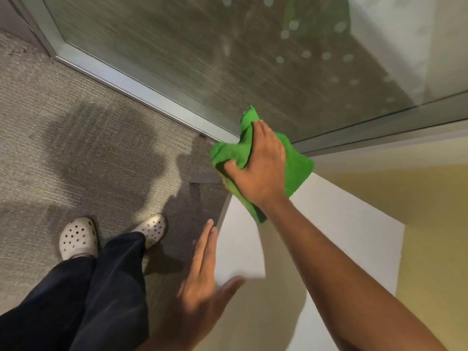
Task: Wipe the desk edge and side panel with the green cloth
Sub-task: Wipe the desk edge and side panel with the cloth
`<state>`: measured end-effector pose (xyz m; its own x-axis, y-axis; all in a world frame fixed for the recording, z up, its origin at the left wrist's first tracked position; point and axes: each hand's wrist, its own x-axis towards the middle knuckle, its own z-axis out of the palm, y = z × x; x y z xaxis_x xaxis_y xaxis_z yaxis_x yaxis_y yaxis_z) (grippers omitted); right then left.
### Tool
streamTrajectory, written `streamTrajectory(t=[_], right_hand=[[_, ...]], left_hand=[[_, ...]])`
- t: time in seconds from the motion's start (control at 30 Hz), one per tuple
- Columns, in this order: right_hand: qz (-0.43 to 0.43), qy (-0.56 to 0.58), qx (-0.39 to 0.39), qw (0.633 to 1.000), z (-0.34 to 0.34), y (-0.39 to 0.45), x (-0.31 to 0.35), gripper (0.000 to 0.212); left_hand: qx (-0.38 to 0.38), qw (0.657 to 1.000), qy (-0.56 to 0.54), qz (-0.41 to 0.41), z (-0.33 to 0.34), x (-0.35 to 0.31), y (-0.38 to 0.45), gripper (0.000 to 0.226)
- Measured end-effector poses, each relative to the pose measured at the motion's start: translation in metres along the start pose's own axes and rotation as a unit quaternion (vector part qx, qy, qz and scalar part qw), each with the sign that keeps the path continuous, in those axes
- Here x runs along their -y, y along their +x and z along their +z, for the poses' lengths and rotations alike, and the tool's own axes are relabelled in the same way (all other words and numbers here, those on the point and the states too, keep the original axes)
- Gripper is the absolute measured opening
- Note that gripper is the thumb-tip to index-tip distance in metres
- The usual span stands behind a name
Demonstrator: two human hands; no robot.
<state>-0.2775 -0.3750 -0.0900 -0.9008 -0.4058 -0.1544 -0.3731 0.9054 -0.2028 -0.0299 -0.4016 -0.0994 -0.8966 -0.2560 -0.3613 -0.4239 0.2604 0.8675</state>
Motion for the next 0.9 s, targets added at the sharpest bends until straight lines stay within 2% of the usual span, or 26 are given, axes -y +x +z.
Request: streamTrajectory(t=[0.07,0.17,0.3,0.4,0.5,0.57,0.63,0.73,0.8,0.9], right_hand=[[0.018,0.000,-0.021,1.000,-0.002,0.008,0.004,0.069],[-0.039,0.026,-0.047,0.998,0.001,-0.005,-0.006,0.048],[-0.104,0.037,0.017,0.994,0.008,-0.052,-0.031,0.056],[-0.167,-0.001,0.051,0.985,0.009,-0.082,-0.044,0.059],[-0.195,-0.045,0.050,0.978,0.005,-0.067,-0.040,0.063],[-0.174,-0.065,0.040,0.982,0.001,-0.037,-0.028,0.065],[-0.124,-0.073,0.012,0.990,-0.002,-0.003,-0.016,0.058],[-0.043,-0.022,-0.012,0.999,-0.001,0.027,-0.009,0.045],[-0.030,0.020,-0.029,0.999,0.001,0.027,-0.020,0.034],[0.042,0.046,-0.066,0.996,-0.006,0.013,-0.060,0.044]], left_hand=[[-0.042,0.993,0.089,0.066,-0.002,-0.005,0.000,0.087],[-0.063,0.970,0.189,0.141,0.000,-0.003,-0.001,0.074],[-0.075,0.938,0.286,0.181,-0.001,-0.002,-0.003,0.065],[-0.035,0.929,0.285,0.232,0.003,0.007,-0.013,0.069],[-0.001,0.921,0.294,0.254,0.006,0.017,-0.017,0.072],[0.000,0.923,0.286,0.256,0.011,0.020,-0.015,0.073],[-0.009,0.928,0.268,0.259,0.016,0.023,-0.014,0.073],[-0.017,0.928,0.267,0.259,0.018,0.026,-0.014,0.074],[-0.009,0.927,0.275,0.256,0.017,0.026,-0.013,0.075],[0.003,0.929,0.280,0.243,0.015,0.023,-0.012,0.079]])
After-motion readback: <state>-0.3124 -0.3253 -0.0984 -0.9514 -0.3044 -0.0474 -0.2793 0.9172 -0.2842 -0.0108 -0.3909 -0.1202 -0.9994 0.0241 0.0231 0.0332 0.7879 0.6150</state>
